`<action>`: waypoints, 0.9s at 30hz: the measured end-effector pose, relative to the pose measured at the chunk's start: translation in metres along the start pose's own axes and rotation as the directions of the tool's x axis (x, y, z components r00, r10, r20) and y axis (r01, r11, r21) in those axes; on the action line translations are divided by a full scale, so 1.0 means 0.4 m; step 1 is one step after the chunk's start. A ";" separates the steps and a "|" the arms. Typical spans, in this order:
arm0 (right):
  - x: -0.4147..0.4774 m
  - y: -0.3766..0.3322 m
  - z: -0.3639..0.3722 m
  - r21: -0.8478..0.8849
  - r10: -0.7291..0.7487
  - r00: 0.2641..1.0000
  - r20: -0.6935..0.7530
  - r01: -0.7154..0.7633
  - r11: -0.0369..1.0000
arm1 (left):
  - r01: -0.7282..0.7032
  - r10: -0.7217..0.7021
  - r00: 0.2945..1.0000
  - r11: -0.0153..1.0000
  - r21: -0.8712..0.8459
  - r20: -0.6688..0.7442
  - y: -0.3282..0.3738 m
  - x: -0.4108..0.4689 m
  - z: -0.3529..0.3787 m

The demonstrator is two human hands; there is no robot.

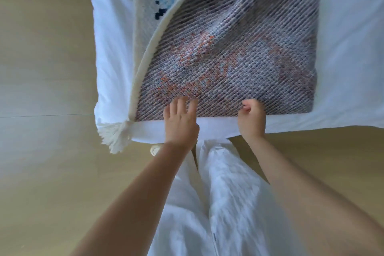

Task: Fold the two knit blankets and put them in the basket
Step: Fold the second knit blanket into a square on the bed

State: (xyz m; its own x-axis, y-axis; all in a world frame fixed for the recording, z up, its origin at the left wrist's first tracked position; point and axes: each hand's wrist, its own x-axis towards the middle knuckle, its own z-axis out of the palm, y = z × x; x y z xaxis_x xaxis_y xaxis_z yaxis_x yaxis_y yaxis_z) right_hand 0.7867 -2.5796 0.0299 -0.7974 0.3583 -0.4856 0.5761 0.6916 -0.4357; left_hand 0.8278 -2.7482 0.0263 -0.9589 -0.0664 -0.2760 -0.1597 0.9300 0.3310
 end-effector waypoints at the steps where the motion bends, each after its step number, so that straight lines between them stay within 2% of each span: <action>1: 0.025 0.038 -0.036 0.003 0.041 0.995 -0.096 -0.041 0.999 | -0.105 0.104 0.994 0.994 0.027 0.031 0.060 0.007 0.015; 4: 0.099 0.127 -0.128 0.048 0.140 0.957 -0.256 -0.132 0.990 | -0.303 0.292 0.942 0.952 0.044 0.168 0.237 0.043 0.048; 7: 0.186 0.190 -0.204 0.157 0.287 0.911 -0.296 -0.250 0.955 | -0.456 0.403 0.870 0.877 0.152 0.285 0.366 0.090 0.107; 9: 0.243 0.214 -0.246 0.222 0.324 0.908 -0.267 -0.269 0.937 | -0.519 0.431 0.832 0.828 0.213 0.349 0.428 0.128 0.139; 12: 0.287 0.214 -0.279 0.287 0.219 0.972 -0.082 -0.187 0.939 | -0.553 0.381 0.797 0.773 0.311 0.469 0.507 0.167 0.159; 14: 0.292 0.213 -0.292 0.385 0.207 0.978 0.018 -0.198 0.901 | -0.569 0.380 0.782 0.758 0.319 0.494 0.541 0.188 0.183; 17: 0.283 0.249 -0.309 0.525 0.294 0.954 -0.048 -0.227 0.820 | -0.544 0.362 0.803 0.771 0.332 0.474 0.581 0.218 0.171; 19: 0.271 0.299 -0.319 0.554 0.401 0.913 -0.073 -0.297 0.778 | -0.642 0.471 0.731 0.719 0.265 0.494 0.588 0.221 0.160; 20: 0.264 0.323 -0.319 0.536 0.427 0.902 -0.063 -0.330 0.777 | -0.705 0.524 0.681 0.659 0.264 0.512 0.579 0.218 0.165; 22: 0.259 0.342 -0.317 0.388 0.376 0.924 -0.069 -0.323 0.863 | -0.769 0.583 0.606 0.603 0.212 0.541 0.553 0.218 0.157; 24: 0.269 0.335 -0.313 0.230 0.315 0.946 -0.079 -0.290 0.929 | -0.749 0.588 0.550 0.661 0.040 0.593 0.532 0.226 0.137; 27: 0.288 0.278 -0.297 -0.012 0.192 0.964 -0.185 -0.198 0.980 | -0.690 0.459 0.552 0.720 0.072 0.697 0.485 0.260 0.074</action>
State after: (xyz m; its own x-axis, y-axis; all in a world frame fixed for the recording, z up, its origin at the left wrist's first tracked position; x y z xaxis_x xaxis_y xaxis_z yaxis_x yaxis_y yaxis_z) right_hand 0.7375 -2.3871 0.0156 -0.6908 0.5944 -0.4116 0.7204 0.6146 -0.3214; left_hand 0.7043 -2.5640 0.0351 -0.4386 0.6420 -0.6289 0.5638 0.7415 0.3637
